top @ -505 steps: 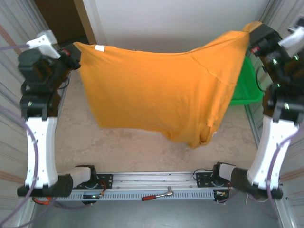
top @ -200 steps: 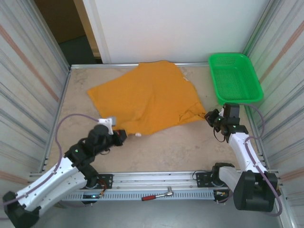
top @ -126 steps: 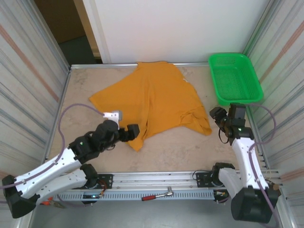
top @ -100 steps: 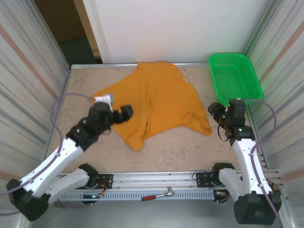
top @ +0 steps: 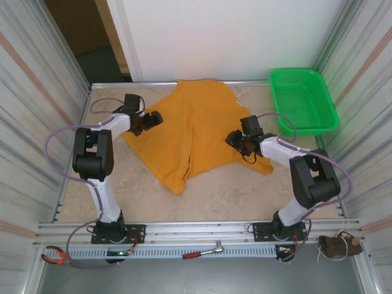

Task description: Fold the inside-out t-shirt

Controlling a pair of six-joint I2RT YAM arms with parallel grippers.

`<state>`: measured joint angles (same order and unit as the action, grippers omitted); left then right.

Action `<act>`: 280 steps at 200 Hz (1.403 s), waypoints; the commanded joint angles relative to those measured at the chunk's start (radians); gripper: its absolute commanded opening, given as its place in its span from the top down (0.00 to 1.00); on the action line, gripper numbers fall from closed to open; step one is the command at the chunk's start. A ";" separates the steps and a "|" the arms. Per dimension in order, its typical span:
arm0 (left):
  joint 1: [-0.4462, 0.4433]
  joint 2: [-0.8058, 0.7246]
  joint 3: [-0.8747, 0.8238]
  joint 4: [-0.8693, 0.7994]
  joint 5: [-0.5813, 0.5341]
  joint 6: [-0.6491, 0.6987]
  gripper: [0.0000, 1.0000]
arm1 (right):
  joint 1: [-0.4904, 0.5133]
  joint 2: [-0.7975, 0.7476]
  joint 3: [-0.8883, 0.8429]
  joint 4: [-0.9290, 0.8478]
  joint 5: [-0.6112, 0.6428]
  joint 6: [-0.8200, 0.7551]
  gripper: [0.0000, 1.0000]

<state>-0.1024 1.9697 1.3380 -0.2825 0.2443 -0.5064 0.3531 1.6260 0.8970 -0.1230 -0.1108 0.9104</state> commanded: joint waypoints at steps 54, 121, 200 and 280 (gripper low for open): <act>0.085 -0.108 -0.286 0.122 0.076 -0.145 0.10 | -0.092 0.113 0.072 -0.041 0.029 0.077 0.50; 0.079 -0.494 -0.733 0.137 0.053 -0.351 0.10 | -0.161 0.274 0.302 -0.179 0.018 0.009 0.50; -0.510 -1.120 -1.029 -0.093 -0.233 -0.781 0.11 | -0.191 0.647 0.817 -0.385 -0.048 -0.084 0.50; -0.359 -0.823 -0.600 -0.010 -0.150 -0.414 0.07 | -0.154 0.349 0.664 -0.313 -0.131 -0.264 0.48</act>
<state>-0.5743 0.9798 0.5739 -0.3855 0.0261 -1.1137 0.1734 2.1647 1.6524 -0.4305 -0.2405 0.7162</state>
